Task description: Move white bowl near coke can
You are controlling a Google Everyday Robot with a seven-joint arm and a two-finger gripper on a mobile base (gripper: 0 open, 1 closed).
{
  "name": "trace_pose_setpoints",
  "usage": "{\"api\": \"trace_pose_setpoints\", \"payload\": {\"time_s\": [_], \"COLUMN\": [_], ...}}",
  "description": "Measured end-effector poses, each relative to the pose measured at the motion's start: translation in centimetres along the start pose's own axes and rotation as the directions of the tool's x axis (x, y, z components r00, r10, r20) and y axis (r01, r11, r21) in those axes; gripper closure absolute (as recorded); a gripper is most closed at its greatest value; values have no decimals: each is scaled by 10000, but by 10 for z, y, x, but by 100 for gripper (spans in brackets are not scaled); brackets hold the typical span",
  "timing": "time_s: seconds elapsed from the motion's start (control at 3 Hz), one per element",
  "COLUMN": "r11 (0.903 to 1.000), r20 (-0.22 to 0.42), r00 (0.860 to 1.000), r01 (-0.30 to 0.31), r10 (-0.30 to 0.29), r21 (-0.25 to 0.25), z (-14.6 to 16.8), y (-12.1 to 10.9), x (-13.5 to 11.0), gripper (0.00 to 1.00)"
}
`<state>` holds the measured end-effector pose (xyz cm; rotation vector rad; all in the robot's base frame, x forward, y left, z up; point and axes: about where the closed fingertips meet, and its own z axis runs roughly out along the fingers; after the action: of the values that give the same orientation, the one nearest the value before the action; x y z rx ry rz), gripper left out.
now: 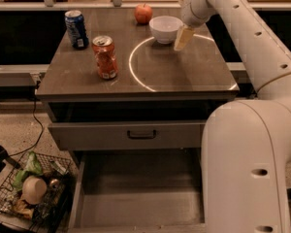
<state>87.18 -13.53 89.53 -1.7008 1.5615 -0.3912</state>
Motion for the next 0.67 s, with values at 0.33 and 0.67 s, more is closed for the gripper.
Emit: {"api": "trace_pose_setpoints", "payload": {"time_s": [0.33,0.67], "r11": [9993,9974], "r20": [33,15], "r00": [9995,9982], "r01": [313,598], "r10": [-312,-598], "r21": [-213,-405], "z": [11,21], "y": [4,8], "x": [-5,-7], "gripper": [0,0]}}
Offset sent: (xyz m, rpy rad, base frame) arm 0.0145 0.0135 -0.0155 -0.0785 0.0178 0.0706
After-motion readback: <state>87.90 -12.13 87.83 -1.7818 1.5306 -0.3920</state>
